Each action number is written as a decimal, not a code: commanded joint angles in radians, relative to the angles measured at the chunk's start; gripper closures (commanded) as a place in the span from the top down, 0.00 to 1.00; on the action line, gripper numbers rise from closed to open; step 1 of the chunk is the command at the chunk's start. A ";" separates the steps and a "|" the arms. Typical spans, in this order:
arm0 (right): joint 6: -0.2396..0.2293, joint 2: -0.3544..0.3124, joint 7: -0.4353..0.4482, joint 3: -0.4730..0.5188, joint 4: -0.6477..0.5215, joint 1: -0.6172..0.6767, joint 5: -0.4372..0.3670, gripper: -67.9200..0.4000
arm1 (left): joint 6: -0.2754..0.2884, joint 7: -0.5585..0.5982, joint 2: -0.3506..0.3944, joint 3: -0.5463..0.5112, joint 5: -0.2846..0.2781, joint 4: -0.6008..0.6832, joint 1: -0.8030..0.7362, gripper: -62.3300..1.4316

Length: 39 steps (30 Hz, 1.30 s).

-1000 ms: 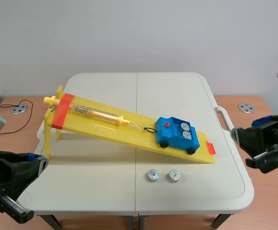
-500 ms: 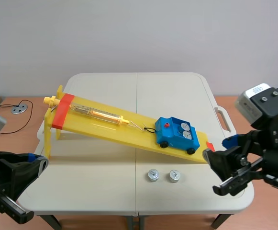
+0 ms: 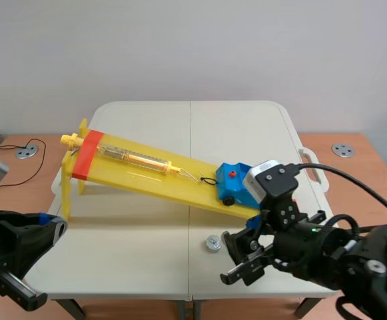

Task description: Place the four metal weights on the blue cart on the ramp.

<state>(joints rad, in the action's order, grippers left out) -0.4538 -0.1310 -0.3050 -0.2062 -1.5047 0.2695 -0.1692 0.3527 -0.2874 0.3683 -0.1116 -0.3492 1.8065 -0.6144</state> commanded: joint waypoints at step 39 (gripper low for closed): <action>0.186 0.106 0.240 -0.175 0.269 -0.239 0.115 0.26 | 0.018 0.103 -0.008 -0.006 -0.077 0.050 0.017 0.08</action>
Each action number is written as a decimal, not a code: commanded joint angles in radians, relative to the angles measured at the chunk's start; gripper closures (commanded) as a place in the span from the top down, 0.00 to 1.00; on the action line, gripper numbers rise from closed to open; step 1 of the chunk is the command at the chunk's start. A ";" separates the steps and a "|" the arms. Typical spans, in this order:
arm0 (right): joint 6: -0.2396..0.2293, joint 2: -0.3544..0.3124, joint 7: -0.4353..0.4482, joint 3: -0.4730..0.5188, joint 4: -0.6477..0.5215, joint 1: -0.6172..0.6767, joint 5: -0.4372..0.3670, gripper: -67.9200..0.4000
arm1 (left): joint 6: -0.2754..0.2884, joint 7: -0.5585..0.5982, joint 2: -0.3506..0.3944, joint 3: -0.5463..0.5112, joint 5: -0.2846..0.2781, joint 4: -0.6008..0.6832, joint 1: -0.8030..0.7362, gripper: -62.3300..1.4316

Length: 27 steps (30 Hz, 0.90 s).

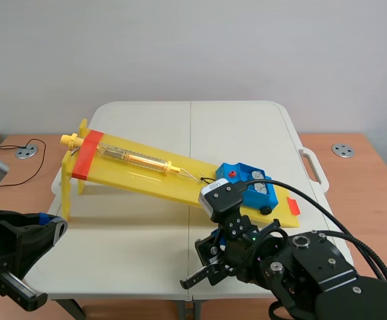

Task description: Place the four metal weights on the blue cart on the ramp.

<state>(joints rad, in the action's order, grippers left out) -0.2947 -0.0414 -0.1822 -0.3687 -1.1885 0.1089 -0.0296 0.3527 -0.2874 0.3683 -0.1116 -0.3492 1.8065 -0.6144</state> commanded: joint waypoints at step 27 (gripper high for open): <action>0.007 -0.184 -0.078 0.103 -0.493 0.136 -0.266 0.02 | 0.018 0.103 -0.008 -0.006 -0.077 0.050 0.017 0.08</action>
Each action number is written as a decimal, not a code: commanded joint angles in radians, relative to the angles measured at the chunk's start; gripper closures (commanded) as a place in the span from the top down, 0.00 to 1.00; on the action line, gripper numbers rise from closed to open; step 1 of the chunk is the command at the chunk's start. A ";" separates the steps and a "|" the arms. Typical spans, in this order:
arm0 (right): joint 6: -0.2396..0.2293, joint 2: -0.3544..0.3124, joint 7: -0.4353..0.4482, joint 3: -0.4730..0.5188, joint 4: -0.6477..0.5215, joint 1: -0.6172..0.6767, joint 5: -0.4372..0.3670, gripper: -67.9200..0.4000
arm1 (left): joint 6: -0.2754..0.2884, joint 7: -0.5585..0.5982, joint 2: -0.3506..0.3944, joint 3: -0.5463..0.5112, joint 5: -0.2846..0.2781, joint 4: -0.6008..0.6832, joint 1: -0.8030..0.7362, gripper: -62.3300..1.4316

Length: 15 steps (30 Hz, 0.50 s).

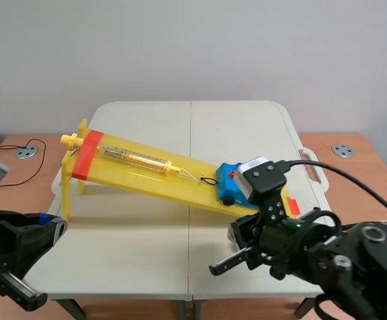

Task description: Place the four metal weights on the blue cart on the ramp.

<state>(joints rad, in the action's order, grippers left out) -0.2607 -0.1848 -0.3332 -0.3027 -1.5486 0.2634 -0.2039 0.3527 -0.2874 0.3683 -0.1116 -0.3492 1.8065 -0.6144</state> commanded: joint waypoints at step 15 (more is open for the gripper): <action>-0.130 -0.089 -0.100 0.431 -0.471 0.180 -0.440 0.02 | 0.018 0.103 -0.008 -0.006 -0.078 0.050 0.019 0.08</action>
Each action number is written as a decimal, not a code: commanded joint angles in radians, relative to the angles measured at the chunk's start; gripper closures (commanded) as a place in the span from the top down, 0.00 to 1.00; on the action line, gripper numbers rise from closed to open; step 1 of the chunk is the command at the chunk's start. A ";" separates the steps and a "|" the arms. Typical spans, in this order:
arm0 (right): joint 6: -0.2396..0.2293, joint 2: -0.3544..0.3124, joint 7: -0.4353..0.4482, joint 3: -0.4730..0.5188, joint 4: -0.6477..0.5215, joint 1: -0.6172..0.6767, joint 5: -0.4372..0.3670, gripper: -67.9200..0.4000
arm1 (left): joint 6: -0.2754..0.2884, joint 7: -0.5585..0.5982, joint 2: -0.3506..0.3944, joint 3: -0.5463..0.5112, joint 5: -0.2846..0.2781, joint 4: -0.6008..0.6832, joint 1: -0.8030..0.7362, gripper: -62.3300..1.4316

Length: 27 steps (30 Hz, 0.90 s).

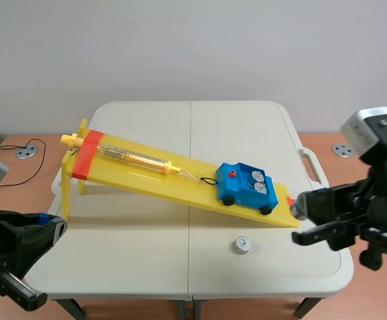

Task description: Place the four metal weights on the blue cart on the ramp.

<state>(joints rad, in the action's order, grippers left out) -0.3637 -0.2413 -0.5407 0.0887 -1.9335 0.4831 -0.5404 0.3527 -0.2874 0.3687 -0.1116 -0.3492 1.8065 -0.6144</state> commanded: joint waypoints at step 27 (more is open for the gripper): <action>-0.030 0.138 0.164 0.006 0.301 -0.480 -0.103 0.02 | 0.018 0.103 -0.008 -0.006 -0.077 0.050 0.019 0.08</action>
<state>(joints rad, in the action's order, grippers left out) -0.3626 -0.0895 -0.5503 0.1143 -1.5551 0.0952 -0.6075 0.3527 -0.2874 0.3683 -0.1116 -0.3492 1.8065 -0.6144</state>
